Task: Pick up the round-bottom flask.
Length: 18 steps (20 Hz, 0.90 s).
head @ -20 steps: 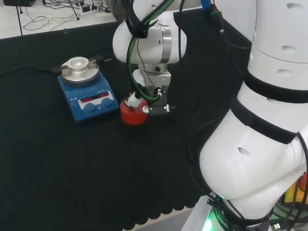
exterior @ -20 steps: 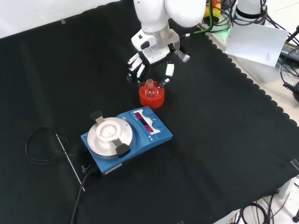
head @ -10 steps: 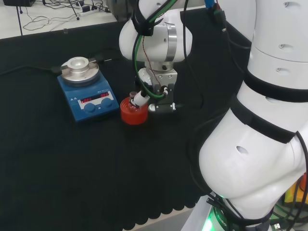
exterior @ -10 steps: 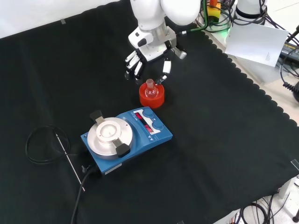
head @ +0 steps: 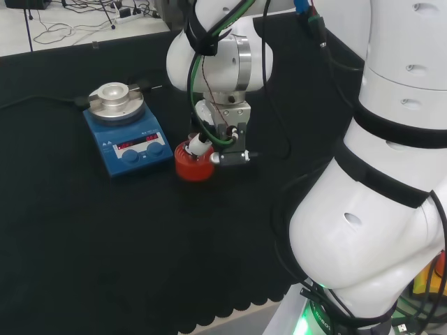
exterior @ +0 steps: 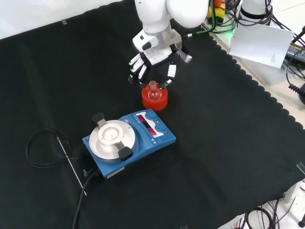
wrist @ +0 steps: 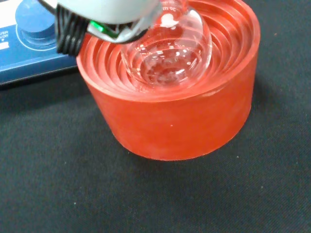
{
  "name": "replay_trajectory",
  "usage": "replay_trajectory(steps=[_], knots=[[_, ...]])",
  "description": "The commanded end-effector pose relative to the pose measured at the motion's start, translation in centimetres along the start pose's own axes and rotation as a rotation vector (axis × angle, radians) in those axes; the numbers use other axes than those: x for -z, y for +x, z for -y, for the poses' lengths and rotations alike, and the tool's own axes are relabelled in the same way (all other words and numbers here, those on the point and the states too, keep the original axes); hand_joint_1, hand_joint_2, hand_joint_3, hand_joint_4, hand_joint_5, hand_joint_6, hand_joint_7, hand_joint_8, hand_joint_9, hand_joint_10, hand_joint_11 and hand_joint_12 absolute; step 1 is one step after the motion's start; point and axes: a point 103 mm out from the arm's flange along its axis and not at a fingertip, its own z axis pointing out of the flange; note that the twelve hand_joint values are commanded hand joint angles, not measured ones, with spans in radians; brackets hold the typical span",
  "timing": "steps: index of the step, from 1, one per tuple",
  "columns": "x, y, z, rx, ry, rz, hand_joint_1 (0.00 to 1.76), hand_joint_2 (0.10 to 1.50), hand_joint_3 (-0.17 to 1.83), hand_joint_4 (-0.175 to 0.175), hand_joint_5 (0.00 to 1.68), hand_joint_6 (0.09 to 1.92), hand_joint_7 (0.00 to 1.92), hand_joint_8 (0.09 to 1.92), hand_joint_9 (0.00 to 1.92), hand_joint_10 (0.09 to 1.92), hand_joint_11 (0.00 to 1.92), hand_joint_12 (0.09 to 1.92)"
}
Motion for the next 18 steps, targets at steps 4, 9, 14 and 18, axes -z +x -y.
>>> replay_trajectory(steps=[4, 9, 14, 18], knots=[[-0.1, 0.6, -0.1, -0.013, -0.009, 0.02, 0.98, 0.62, 0.68, -0.062, 0.84, 0.74, 0.28, 0.67, 0.52, 0.64, 0.29, 1.35], [0.0, 0.1, -0.2, -0.017, -0.011, 0.041, 1.07, 0.84, 0.39, 0.132, 1.1, 0.81, 0.31, 0.68, 0.56, 0.63, 0.33, 1.34], [0.2, -0.3, -0.2, -0.027, -0.028, 0.051, 1.08, 0.91, 0.29, 0.117, 1.09, 0.85, 0.32, 0.68, 0.58, 0.62, 0.35, 1.33], [0.5, -0.2, -0.2, -0.031, -0.045, 0.059, 1.1, 0.9, 0.3, 0.077, 1.13, 0.8, 0.34, 0.68, 0.59, 0.61, 0.37, 1.32]])
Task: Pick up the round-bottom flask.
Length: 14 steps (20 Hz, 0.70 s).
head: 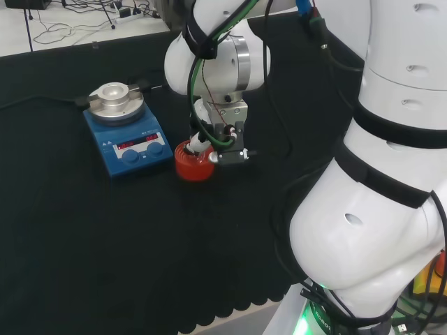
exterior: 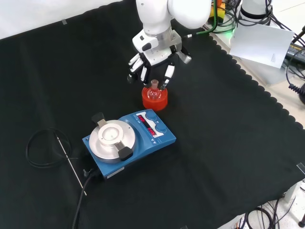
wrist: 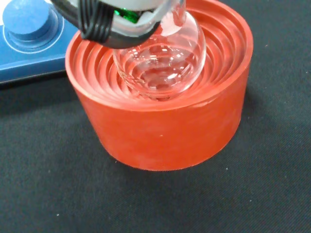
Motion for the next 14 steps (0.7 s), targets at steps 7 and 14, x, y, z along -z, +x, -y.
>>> replay_trajectory(steps=[7, 14], knots=[[0.35, 0.07, 0.03, 0.017, 0.036, -0.02, 1.09, 0.84, 0.44, 0.068, 1.09, 0.9, 0.36, 0.67, 0.63, 0.59, 0.4, 1.31], [0.17, -0.06, -0.37, 0.039, 0.101, -0.005, 0.98, 0.62, 0.68, -0.07, 0.75, 0.84, 0.23, 0.67, 0.51, 0.62, 0.29, 1.35]])
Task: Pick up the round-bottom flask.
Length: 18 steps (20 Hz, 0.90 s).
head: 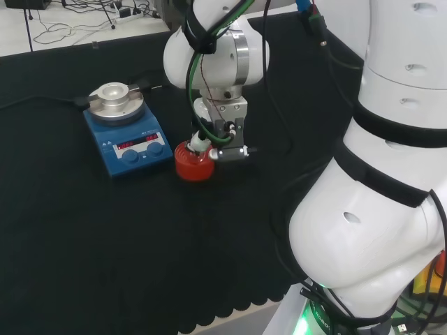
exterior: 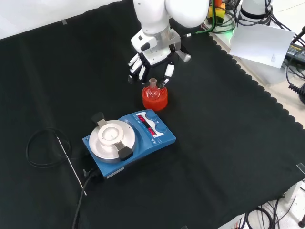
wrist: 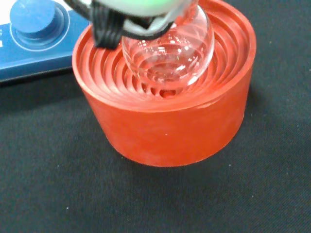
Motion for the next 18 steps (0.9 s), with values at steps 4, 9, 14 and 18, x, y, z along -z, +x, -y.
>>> replay_trajectory(steps=[4, 9, 14, 18], knots=[[0.1, -0.5, -0.2, 0.011, 0.046, -0.001, 0.96, 0.57, 0.69, -0.064, 0.55, 0.77, 0.18, 0.66, 0.46, 0.64, 0.25, 1.36], [0.2, -1.2, 0.1, -0.009, 0.022, 0.003, 0.94, 0.56, 0.67, -0.06, 0.48, 0.68, 0.15, 0.67, 0.42, 0.67, 0.22, 1.37], [0.3, -1.5, 0.2, -0.019, 0.008, 0.003, 0.93, 0.57, 0.66, -0.058, 0.7, 0.76, 0.16, 0.67, 0.44, 0.68, 0.23, 1.37], [0.1, -1.3, 0.1, -0.012, 0.003, 0.007, 0.94, 0.6, 0.65, -0.067, 0.86, 0.79, 0.2, 0.68, 0.47, 0.67, 0.25, 1.37]])
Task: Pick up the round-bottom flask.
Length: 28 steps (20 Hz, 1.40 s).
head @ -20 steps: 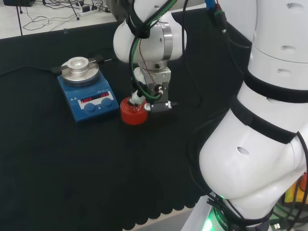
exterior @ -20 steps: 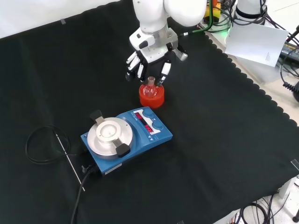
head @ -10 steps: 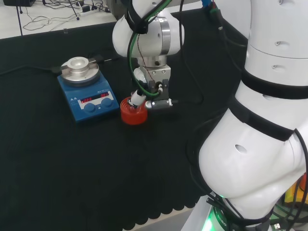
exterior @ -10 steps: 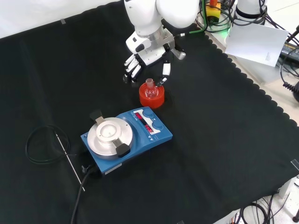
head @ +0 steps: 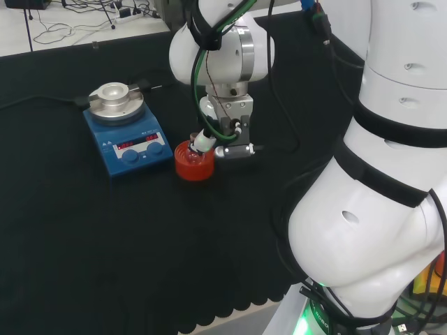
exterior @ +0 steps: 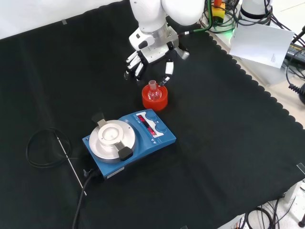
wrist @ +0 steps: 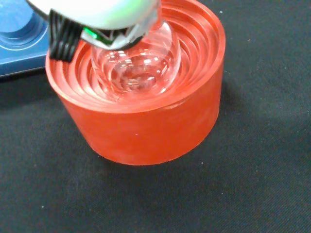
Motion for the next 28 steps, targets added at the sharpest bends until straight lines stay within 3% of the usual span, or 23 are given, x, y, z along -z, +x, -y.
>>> replay_trajectory(steps=[1, 12, 15, 17, 19, 21, 28], knots=[[-0.2, 0.3, -0.1, 0.004, -0.007, 0.006, 0.94, 0.61, 0.64, -0.07, 0.88, 0.79, 0.21, 0.68, 0.48, 0.67, 0.25, 1.36], [-0.2, 0.5, -0.4, 0.009, -0.003, 0.004, 0.94, 0.63, 0.63, -0.069, 0.86, 0.8, 0.23, 0.66, 0.5, 0.65, 0.27, 1.35], [-0.1, 0.4, -0.3, 0.003, -0.023, 0.009, 0.93, 0.66, 0.63, -0.074, 0.94, 0.78, 0.24, 0.67, 0.52, 0.64, 0.28, 1.35], [0.0, 0.4, -0.2, -0.004, -0.041, 0.022, 1.0, 0.81, 0.45, 0.088, 1.03, 0.86, 0.28, 0.67, 0.55, 0.63, 0.31, 1.34], [0.2, 0.3, -0.2, -0.003, -0.051, 0.033, 1.05, 0.84, 0.43, 0.154, 1.09, 0.87, 0.32, 0.66, 0.6, 0.61, 0.35, 1.32], [0.5, 0.0, -0.2, 0.02, -0.043, 0.018, 1.07, 0.8, 0.51, 0.171, 1.12, 0.88, 0.35, 0.65, 0.63, 0.58, 0.38, 1.31], [3.0, -0.6, 0.4, 0.001, -0.038, 0.0, 1.1, 0.68, 0.7, 0.175, 1.17, 0.87, 0.35, 0.65, 0.65, 0.57, 0.4, 1.31]])
